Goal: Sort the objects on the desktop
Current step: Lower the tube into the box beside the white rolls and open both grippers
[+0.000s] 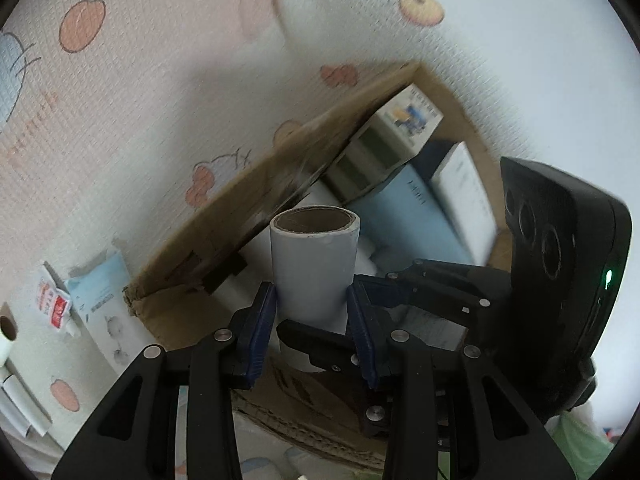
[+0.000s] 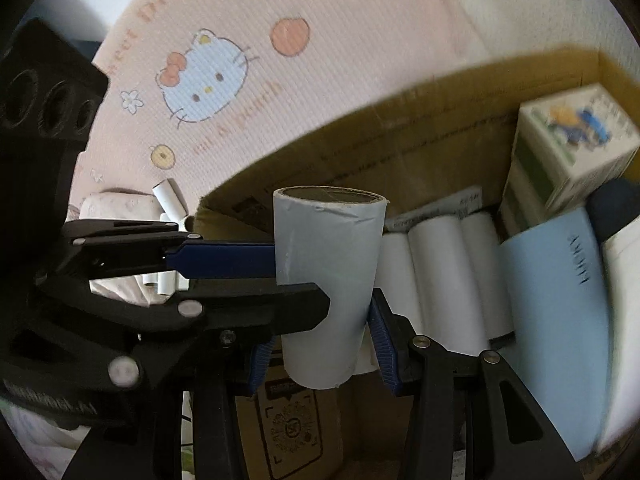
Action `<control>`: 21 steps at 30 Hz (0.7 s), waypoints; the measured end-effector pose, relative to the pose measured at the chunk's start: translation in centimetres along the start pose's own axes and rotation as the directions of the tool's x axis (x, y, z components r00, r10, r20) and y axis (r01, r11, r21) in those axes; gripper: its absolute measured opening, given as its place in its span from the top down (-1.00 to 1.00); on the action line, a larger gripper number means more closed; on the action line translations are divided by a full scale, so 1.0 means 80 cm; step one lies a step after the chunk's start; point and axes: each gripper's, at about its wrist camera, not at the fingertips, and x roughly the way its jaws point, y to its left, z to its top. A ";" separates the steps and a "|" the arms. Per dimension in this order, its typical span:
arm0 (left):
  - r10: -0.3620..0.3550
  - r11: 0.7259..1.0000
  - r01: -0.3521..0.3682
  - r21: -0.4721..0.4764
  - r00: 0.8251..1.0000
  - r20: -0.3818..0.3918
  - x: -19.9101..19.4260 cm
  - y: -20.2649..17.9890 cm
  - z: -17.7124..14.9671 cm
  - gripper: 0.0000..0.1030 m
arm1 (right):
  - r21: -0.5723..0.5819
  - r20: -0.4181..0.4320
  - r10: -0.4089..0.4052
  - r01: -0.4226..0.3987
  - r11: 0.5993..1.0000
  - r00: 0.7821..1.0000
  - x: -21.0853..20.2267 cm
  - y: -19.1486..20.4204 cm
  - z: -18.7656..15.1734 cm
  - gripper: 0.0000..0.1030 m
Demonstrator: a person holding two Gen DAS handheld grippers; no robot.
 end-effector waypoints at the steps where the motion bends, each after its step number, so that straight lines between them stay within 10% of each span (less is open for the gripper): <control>1: 0.008 1.000 -0.008 0.003 1.000 -0.007 0.003 0.000 0.002 0.21 | 0.012 -0.007 0.012 -0.012 1.000 1.000 0.003 -0.003 0.000 0.19; 7: 0.062 0.996 -0.058 0.070 0.996 -0.059 0.007 -0.005 0.000 0.23 | 0.003 -0.080 -0.001 0.002 1.000 0.997 0.028 -0.001 -0.002 0.19; 12: 0.106 0.991 -0.098 0.091 0.990 -0.090 0.016 -0.001 -0.001 0.91 | 0.008 -0.125 0.007 -0.006 1.000 0.992 0.040 -0.005 -0.002 0.19; 21: 0.094 0.991 -0.083 0.108 0.991 -0.099 0.015 0.009 0.007 0.94 | 0.005 -0.170 -0.015 0.016 1.000 0.985 0.059 -0.004 0.007 0.19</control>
